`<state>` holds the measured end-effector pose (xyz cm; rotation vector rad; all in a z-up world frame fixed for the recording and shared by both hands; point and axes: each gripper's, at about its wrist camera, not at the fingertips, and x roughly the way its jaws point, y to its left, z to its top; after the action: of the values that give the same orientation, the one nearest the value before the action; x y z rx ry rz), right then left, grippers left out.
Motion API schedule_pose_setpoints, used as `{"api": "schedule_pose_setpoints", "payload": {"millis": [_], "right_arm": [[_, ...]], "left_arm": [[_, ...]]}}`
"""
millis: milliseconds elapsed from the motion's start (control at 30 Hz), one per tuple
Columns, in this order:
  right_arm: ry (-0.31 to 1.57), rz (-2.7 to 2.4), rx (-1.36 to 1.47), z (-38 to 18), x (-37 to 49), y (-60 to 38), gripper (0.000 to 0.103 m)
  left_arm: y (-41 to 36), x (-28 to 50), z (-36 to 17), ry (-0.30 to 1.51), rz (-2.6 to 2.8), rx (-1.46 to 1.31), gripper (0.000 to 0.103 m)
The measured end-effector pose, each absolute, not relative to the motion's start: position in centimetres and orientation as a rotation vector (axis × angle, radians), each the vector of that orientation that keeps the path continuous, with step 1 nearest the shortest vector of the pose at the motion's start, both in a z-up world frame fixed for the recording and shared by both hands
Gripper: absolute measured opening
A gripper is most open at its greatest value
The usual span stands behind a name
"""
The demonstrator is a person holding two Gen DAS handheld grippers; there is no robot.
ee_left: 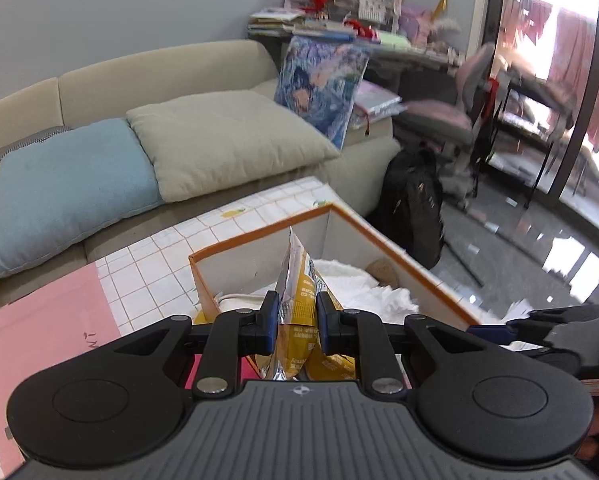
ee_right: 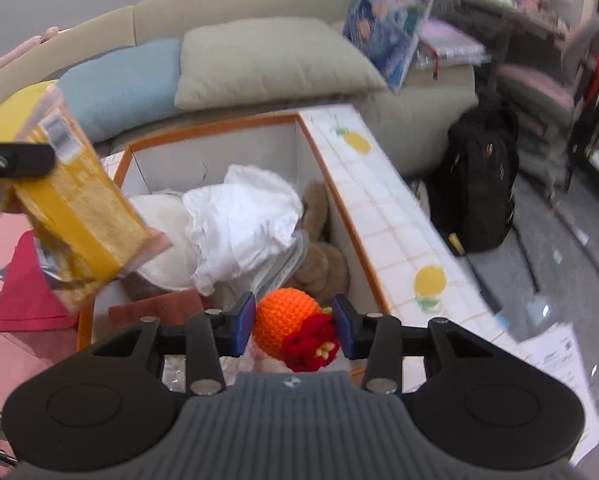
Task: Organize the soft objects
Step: 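Carry the snack bag and crocheted ball into the cardboard box and open both tools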
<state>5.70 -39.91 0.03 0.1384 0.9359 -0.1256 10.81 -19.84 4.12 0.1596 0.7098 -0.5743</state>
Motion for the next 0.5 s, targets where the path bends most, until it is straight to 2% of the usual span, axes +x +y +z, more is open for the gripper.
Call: {"api": "schedule_pose_setpoints", "payload": {"millis": [500], "right_arm": [[1.129, -0.137, 0.19, -2.7, 8.0, -40.3, 0.044]], "left_arm": [[-22.9, 12.2, 0.8, 0.774, -0.549, 0.256, 0.022]]}}
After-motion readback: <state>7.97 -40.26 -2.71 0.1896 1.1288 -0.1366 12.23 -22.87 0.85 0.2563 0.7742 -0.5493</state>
